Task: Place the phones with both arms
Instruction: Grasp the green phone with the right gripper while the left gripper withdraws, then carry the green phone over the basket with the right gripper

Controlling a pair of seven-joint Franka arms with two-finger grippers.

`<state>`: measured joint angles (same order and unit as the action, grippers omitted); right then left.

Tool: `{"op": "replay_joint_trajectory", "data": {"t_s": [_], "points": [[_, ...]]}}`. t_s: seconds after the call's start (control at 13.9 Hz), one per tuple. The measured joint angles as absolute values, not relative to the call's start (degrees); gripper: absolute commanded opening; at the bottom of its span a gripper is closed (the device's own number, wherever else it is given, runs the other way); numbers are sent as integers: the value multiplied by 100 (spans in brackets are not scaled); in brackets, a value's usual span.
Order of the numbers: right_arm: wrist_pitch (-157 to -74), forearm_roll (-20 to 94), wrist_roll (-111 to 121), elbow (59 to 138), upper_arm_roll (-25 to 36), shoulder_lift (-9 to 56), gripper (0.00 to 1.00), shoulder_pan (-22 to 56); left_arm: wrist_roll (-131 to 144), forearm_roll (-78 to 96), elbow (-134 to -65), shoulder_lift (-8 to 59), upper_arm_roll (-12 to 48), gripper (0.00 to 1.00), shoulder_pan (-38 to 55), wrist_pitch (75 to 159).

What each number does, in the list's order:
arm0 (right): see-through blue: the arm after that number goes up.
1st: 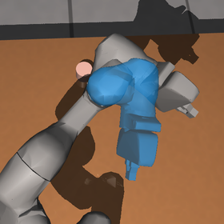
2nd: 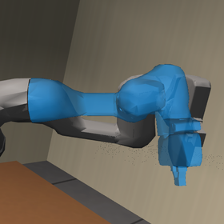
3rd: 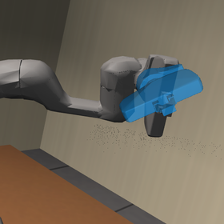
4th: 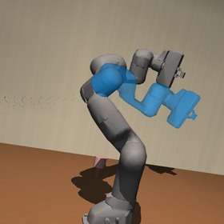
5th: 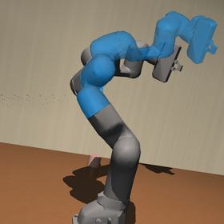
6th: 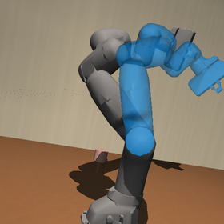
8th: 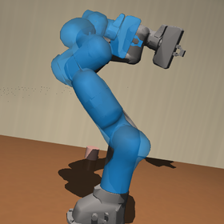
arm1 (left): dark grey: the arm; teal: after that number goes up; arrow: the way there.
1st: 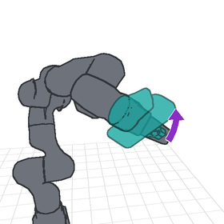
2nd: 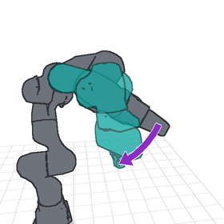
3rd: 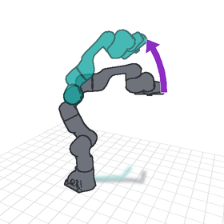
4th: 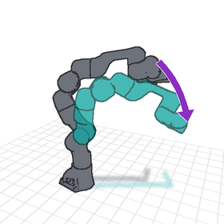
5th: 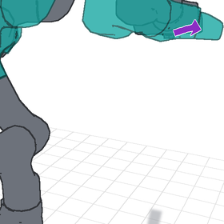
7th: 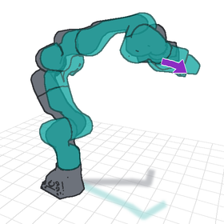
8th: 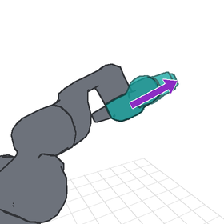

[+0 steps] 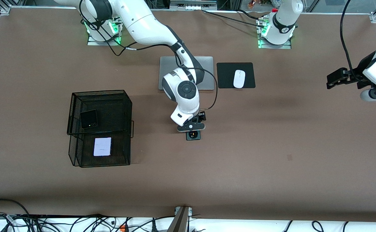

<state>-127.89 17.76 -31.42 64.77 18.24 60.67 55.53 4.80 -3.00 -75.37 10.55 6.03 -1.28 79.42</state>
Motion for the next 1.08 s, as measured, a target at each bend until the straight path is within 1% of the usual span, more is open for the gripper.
{"op": "replay_joint_trajectory", "data": {"t_s": [0.58,0.65,0.72,0.79,0.86,0.93,1.01,1.08], "points": [[-12921,1759,-3138,6521,1828,6167,99,5627,474,-298,-7576,1069,677,100,-100,7949],[-12923,1758,-3138,6521,1829,6168,91,5627,474,-298,-7580,1069,677,100,-100,7949],[-12924,1757,-3137,6521,1829,6168,71,5629,474,-298,-7584,1069,677,100,-100,7949],[-12926,1757,-3135,6507,1829,6165,47,5636,474,-298,-7586,1069,677,100,-100,7951],[-12909,1746,-3135,6489,1838,6151,32,5651,474,-277,-7588,1069,677,100,-102,7951],[-12889,1742,-3131,6490,1840,6128,20,5660,474,-190,-7589,1069,676,100,-111,7952],[-12891,1736,-3130,6491,1840,6129,12,5661,474,-95,-7590,1069,673,100,-127,7952],[-12891,1735,-3130,6491,1840,6129,11,5662,474,-40,-7591,1069,668,100,-141,7953]]}}
